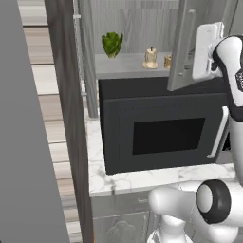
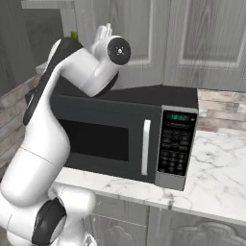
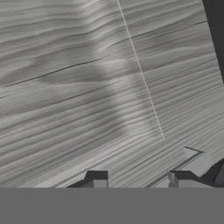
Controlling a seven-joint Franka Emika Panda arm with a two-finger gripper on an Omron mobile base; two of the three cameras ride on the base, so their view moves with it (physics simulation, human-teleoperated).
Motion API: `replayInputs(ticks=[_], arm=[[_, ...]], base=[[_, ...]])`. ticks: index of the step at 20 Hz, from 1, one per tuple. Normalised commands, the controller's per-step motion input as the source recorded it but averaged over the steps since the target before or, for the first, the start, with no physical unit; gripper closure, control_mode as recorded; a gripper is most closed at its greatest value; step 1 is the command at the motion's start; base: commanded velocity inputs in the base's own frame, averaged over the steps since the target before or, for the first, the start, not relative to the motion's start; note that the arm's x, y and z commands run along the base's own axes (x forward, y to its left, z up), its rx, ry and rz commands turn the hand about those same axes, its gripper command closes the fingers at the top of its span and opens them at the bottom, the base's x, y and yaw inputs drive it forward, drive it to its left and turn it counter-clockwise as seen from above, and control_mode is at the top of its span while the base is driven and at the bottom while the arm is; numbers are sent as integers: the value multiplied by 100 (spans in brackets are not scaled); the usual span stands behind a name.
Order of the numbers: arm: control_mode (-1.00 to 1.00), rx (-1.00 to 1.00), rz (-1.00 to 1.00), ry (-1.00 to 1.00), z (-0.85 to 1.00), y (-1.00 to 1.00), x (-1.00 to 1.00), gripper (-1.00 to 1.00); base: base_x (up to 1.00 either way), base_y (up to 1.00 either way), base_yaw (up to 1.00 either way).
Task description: Pick the candle and candle from the dining table and place them in the open cabinet. Close the cabinet after placing the objects.
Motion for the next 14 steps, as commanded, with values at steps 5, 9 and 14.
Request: replayInputs(ticks=[5,9,14], arm=[[-100,0,-32,7,6,1,100,-100],[-100,0,-32,14,0,0,100,-100],[-100,0,-29,19,0,0,100,-100]], base=[[0,0,0],[0,0,0],[0,0,0]])
